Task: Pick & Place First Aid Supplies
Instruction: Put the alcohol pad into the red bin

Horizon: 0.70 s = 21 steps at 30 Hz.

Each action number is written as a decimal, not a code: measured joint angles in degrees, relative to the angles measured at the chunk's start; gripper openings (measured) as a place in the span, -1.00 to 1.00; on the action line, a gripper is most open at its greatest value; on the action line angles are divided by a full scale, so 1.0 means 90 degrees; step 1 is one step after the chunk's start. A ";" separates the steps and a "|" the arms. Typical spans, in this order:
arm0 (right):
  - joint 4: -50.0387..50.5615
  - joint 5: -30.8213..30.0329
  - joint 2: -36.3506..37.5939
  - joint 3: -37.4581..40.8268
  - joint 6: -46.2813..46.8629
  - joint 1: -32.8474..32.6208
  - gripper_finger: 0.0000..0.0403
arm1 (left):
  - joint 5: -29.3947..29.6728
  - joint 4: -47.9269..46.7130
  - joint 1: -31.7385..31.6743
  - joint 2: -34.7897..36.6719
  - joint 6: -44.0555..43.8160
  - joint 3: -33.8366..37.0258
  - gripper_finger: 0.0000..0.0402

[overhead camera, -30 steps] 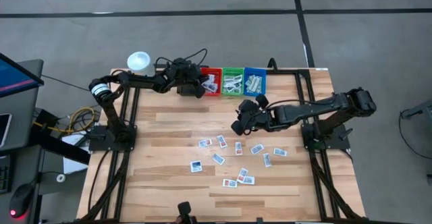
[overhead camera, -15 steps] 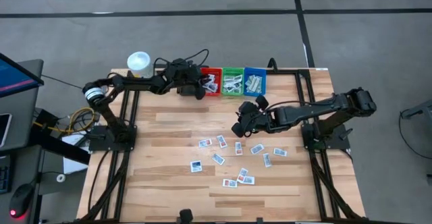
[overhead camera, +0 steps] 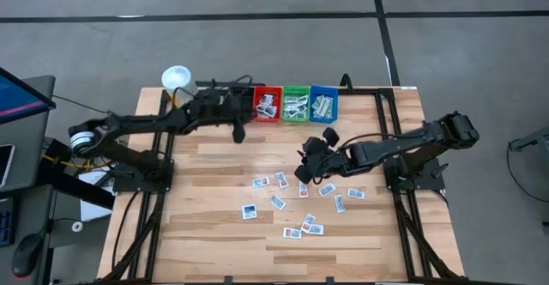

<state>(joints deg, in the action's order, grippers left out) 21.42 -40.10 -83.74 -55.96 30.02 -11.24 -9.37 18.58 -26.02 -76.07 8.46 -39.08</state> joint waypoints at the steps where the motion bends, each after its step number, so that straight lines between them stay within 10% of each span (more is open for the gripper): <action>1: -0.0024 0.0002 0.0000 0.0000 0.0002 -0.0051 -0.41 | 0.0034 -0.0030 0.0111 0.0156 -0.0087 0.0140 -0.56; 21: -0.0646 -0.0029 0.0001 0.0000 0.0245 -0.1256 -0.41 | 0.2842 -0.0119 0.4277 0.1202 -0.2022 0.1709 -0.68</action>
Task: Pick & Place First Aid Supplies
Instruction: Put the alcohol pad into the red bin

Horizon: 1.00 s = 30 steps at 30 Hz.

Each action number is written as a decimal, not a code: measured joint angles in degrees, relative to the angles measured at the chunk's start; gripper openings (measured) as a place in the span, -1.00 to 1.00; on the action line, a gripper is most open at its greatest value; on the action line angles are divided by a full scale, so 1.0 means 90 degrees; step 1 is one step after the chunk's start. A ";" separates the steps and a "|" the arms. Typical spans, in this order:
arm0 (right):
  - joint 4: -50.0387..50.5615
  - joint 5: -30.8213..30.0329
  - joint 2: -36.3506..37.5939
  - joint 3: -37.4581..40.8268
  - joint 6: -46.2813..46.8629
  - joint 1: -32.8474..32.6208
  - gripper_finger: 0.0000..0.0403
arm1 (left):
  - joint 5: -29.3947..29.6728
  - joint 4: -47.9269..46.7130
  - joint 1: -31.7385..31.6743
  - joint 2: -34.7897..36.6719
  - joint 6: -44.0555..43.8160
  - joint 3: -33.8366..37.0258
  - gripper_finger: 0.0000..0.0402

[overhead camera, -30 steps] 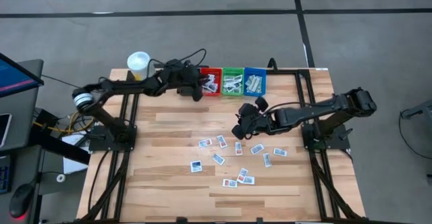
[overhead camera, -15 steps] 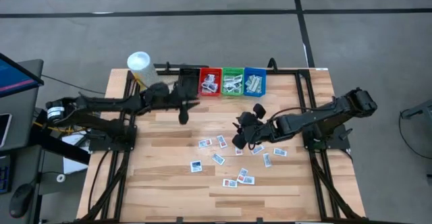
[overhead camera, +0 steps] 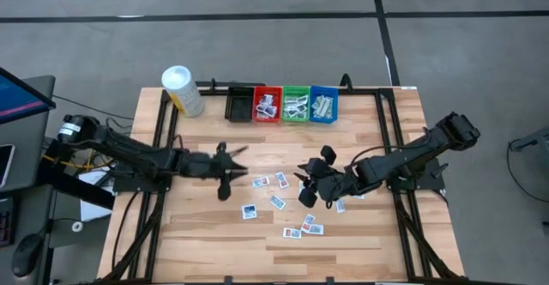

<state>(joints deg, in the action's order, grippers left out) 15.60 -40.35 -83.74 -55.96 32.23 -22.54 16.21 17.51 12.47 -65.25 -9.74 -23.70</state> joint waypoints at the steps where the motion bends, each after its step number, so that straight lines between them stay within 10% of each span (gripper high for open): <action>1: -0.0001 -0.0001 0.0001 0.0000 0.0035 -0.0049 -0.41 | 0.0056 -0.0006 0.0192 0.0000 -0.0055 0.0038 -0.70; 11: -0.0002 -0.0017 0.0002 0.0000 0.0212 -0.0417 -0.41 | 0.0012 -0.0258 0.1506 -0.0127 -0.0830 0.0342 -0.70; 30: -0.0049 -0.0018 0.0000 0.0000 0.0379 -0.0517 -0.41 | 0.0009 0.1093 0.1916 -0.2017 -0.1468 0.0340 -0.34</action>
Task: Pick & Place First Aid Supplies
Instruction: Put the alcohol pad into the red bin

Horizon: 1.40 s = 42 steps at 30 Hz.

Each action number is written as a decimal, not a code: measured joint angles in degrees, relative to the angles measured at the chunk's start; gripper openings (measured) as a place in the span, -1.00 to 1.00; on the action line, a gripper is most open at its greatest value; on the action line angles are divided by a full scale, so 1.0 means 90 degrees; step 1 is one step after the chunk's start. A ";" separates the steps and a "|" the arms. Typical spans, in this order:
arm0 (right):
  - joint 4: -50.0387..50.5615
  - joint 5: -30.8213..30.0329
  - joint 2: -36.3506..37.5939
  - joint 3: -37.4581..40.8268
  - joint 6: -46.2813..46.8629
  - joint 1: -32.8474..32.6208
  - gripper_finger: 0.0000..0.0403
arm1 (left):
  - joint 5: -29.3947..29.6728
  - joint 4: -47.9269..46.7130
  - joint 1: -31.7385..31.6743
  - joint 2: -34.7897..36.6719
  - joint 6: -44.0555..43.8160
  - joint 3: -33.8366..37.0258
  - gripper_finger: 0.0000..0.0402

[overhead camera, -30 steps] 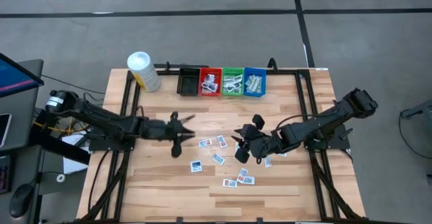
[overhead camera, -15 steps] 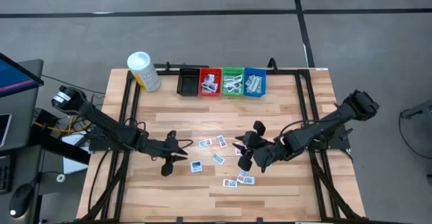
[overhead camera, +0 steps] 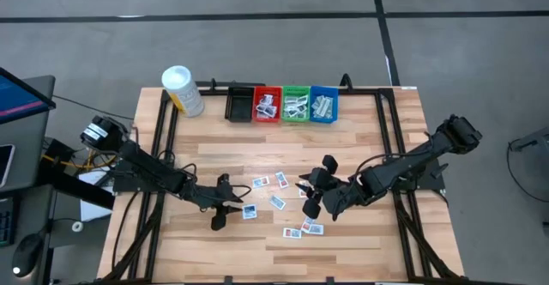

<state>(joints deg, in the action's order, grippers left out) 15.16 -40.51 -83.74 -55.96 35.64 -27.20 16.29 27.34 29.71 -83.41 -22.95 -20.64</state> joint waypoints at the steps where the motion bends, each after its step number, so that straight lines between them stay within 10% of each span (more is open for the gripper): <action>1: 0.0000 0.0000 0.0002 0.0000 0.0000 -0.0011 -0.41 | 0.0002 0.0058 -0.0004 -0.0082 0.0017 0.0000 -0.34; 42: -0.0002 0.0000 0.0002 0.0000 0.0265 -0.0012 -0.41 | 0.0352 0.0596 -0.0024 -0.1567 0.0963 -0.0027 -0.19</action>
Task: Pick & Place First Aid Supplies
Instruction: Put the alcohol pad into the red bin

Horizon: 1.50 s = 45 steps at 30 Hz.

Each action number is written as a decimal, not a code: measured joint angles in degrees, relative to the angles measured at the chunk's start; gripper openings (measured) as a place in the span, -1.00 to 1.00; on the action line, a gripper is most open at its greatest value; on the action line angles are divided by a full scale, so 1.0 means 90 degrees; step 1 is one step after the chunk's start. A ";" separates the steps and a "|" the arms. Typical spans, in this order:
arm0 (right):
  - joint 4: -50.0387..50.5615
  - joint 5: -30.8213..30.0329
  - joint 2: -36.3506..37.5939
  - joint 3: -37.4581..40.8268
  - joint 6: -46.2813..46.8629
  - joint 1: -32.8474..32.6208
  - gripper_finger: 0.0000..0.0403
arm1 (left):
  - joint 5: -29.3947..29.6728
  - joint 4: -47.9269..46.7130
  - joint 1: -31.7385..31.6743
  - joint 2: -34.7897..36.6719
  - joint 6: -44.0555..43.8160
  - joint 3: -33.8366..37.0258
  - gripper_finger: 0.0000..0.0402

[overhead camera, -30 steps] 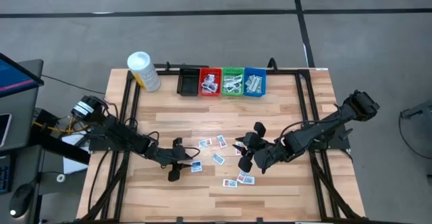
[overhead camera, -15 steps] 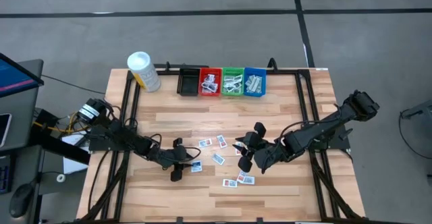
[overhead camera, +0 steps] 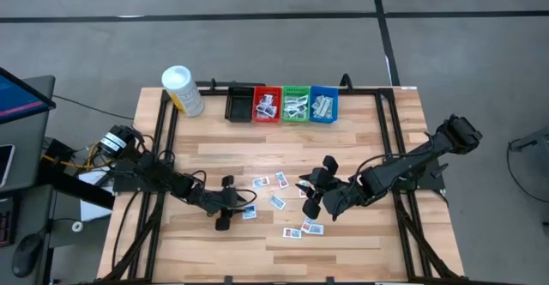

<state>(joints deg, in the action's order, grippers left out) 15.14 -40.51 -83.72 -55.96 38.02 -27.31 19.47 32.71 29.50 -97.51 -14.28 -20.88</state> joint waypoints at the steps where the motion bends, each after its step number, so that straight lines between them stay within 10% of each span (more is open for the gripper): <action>1: 0.0000 0.0000 0.0000 0.0000 0.0000 0.0000 -0.41 | -0.0008 -0.0001 0.0000 0.0000 0.0149 0.0000 -0.19; 19: 0.0027 0.0002 0.0000 0.0000 0.0068 -0.0005 -0.41 | -0.0479 -0.0056 -0.0005 0.0005 0.0697 -0.0007 -0.96; 45: 0.0070 0.0024 -0.0228 0.0012 0.0067 -0.0034 -0.41 | 0.0026 0.0025 -0.0572 0.0574 0.0944 -0.0056 -0.97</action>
<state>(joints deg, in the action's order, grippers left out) 15.77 -40.30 -85.78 -55.86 38.62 -27.61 19.70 32.94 24.35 -92.34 -5.78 -21.39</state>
